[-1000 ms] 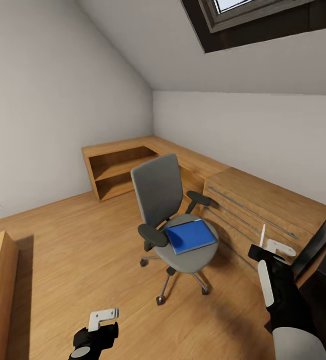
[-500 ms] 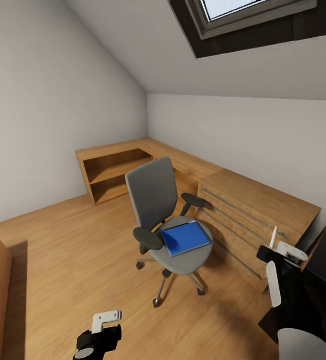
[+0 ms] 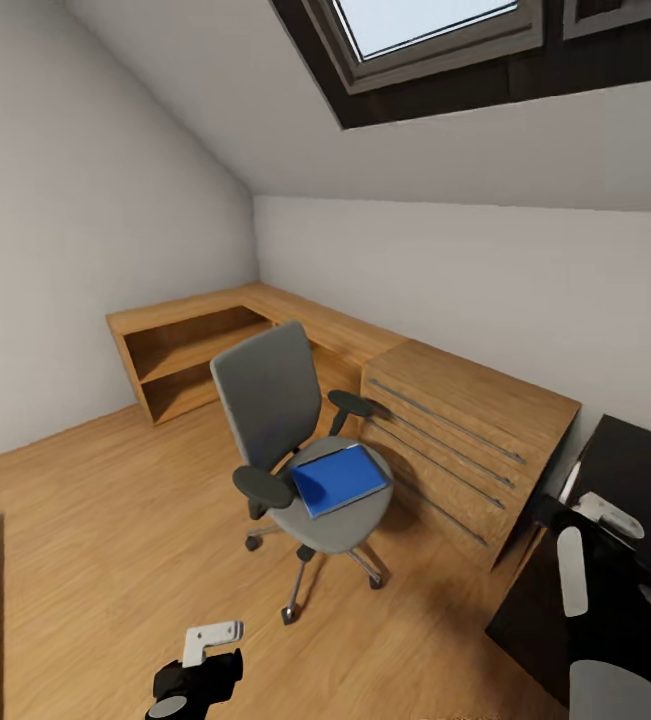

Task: In the bedroom, organize the workspace by keeping the computer under the desk, ensuring the monitor is on the desk, placing the keyboard on the desk next to the monitor, placing the mouse on the desk next to the keyboard, moving the folder from the swivel chair onto the desk next to the mouse, stacking the notebook on top of the folder with the pen on top of the notebook, and positioning the swivel chair next to the desk.

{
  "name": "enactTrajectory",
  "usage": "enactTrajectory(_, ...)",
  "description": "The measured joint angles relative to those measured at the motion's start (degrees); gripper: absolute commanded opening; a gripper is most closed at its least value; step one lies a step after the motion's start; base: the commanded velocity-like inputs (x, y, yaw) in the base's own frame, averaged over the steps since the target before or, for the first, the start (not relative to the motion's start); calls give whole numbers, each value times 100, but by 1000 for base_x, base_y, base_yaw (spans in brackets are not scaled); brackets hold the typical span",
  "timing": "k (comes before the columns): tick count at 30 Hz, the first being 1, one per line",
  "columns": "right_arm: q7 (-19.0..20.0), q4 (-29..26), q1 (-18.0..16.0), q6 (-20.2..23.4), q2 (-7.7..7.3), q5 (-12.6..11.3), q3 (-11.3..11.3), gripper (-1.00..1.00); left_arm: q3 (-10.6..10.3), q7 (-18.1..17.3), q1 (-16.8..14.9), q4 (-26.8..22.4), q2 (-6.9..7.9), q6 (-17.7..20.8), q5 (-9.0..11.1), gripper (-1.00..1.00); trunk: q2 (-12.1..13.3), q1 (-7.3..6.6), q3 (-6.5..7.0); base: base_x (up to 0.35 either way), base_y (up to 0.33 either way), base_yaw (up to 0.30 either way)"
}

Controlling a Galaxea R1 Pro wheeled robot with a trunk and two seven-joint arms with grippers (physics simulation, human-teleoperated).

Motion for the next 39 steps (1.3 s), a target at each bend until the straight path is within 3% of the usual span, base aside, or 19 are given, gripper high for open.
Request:
enactTrajectory(8,-1,7,-1,5,-4,-5,-13,-100,6,-22,1,0,8,-9,1,100,0,-1,42,50,-209,-214)
enactTrajectory(23,24,75,-1,-59,-20,24,-2,-100,3,-34,2,0,17,-3,2,100,0,-2,45,237,-203,-6)
enactTrajectory(25,20,778,-9,-95,-367,8,4,-100,-101,-29,1,-1,10,-3,-2,100,0,-1,45,93,-120,0)
enactTrajectory(28,14,1269,-20,-221,-601,-6,10,-100,-350,-10,1,-2,14,-3,-4,100,0,0,45,36,-47,0)
enactTrajectory(32,10,1701,-37,-468,-757,0,13,-100,-491,-1,1,-2,16,-2,-7,100,0,0,45,10,-13,0)
enactTrajectory(39,5,2870,-238,-1162,-1080,20,21,-100,-527,2,1,-9,16,-2,-8,100,0,0,45,1,-1,0)
